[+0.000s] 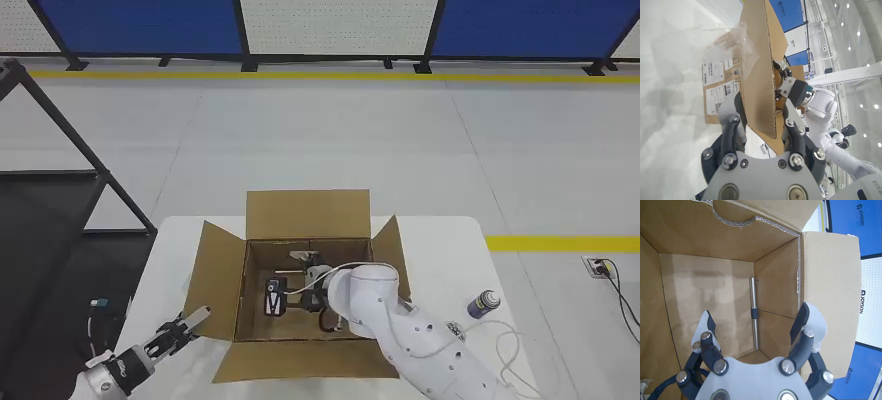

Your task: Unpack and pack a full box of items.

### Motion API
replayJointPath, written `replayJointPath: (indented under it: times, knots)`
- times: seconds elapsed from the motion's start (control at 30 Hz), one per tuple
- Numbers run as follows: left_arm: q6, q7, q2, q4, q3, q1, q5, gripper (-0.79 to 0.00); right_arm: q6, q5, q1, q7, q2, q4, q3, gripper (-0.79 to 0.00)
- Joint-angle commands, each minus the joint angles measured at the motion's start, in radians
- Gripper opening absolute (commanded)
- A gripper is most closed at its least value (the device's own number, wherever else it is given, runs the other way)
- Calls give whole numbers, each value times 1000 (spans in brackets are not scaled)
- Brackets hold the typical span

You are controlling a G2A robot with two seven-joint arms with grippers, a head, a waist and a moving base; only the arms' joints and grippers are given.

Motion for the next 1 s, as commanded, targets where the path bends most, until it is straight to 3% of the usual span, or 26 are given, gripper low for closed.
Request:
replayJointPath:
  times: [0.0,0.4,0.97]
  knots:
    - [-10,-2,2,1,1,-1,-4,-785,-5,0,-2,4,-1,-5,3,0]
    - [-148,-3,10,25,2,11,-22,-785,-54,12,11,32,-10,1,14,0]
    - [-467,109,17,69,24,35,90,-785,-74,8,7,32,-17,9,33,0]
